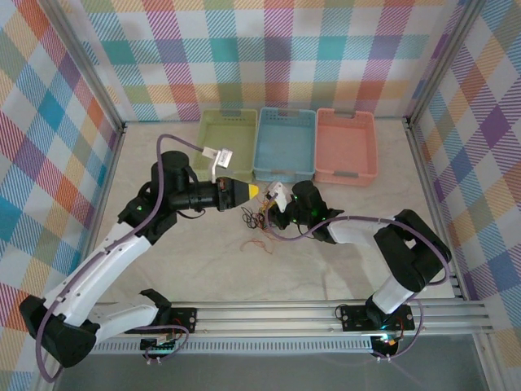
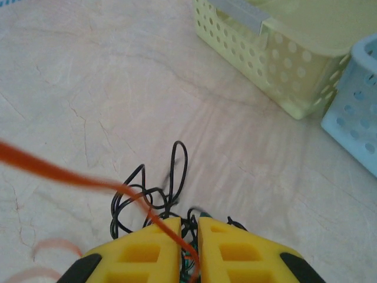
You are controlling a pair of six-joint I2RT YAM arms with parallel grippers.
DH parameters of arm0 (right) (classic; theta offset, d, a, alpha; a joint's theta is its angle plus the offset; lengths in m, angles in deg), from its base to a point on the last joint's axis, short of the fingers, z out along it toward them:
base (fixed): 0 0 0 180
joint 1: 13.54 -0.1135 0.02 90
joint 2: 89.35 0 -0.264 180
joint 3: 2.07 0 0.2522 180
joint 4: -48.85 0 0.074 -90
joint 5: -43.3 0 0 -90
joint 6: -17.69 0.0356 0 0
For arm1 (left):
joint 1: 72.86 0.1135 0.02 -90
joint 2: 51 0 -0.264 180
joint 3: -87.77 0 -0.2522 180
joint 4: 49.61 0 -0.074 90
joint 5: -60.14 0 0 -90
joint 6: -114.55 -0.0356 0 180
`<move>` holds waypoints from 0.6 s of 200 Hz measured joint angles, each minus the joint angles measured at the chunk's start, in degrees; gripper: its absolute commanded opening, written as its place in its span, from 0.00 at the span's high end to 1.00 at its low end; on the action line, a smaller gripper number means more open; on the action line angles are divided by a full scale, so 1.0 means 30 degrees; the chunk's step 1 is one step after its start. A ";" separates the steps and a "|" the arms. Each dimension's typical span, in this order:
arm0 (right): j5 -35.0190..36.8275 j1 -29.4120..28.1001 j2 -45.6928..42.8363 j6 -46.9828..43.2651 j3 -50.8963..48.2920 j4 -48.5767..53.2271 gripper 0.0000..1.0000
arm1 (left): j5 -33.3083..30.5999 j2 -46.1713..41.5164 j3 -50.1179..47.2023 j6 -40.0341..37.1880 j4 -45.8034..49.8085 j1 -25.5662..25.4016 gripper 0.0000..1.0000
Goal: Untangle the cables
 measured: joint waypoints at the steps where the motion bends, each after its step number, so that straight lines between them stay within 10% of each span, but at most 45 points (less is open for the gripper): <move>1: 0.0007 0.0000 0.0000 0.0000 0.0000 0.0022 0.83 | -0.0051 -0.0036 0.0044 0.0007 0.0058 0.0000 1.00; 120: 0.0925 0.0000 0.0437 0.0007 0.0670 0.1246 0.83 | -0.3606 -0.2441 0.4386 0.0022 0.3067 0.0000 1.00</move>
